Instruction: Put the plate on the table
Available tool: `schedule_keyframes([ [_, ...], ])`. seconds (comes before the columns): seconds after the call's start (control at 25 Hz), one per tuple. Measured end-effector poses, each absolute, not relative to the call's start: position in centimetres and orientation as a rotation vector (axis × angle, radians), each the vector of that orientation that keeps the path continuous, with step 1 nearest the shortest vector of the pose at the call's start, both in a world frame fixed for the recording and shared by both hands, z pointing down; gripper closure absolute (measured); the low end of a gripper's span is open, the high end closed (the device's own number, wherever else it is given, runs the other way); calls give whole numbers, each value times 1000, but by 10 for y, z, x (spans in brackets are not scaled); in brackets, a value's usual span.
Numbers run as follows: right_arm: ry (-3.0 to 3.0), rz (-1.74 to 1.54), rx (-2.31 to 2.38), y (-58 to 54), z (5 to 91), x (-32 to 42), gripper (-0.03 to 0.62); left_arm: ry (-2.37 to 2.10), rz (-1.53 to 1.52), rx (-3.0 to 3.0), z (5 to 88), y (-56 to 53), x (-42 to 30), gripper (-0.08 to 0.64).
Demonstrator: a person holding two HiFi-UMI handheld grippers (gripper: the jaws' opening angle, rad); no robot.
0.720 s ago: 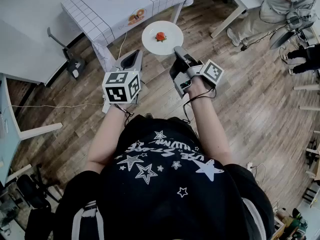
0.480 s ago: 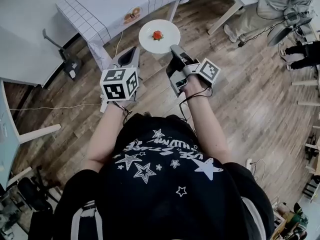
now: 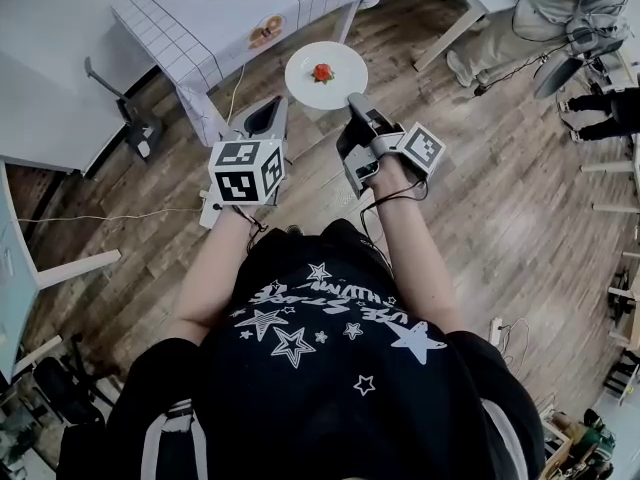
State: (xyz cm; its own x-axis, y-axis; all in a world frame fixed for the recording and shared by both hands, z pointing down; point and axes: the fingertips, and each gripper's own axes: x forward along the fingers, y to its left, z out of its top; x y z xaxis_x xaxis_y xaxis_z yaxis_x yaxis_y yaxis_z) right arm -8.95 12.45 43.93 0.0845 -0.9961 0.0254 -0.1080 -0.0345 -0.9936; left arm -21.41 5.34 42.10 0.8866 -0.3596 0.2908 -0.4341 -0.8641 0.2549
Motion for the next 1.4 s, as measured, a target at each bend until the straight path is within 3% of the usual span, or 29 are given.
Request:
schedule_keyframes([
  [0.52,1211,-1089,-1345,128,434,-62,572,-537,366,2753,426,60,-190,551],
  [1.16,1275,-1177,-1296,22,428,68,572,-693,362,2713,411,-36,-79,551],
  [1.4,1313,-1168,-1267,10,435,82,572,-736,335,2727,417,-44,-69,551],
])
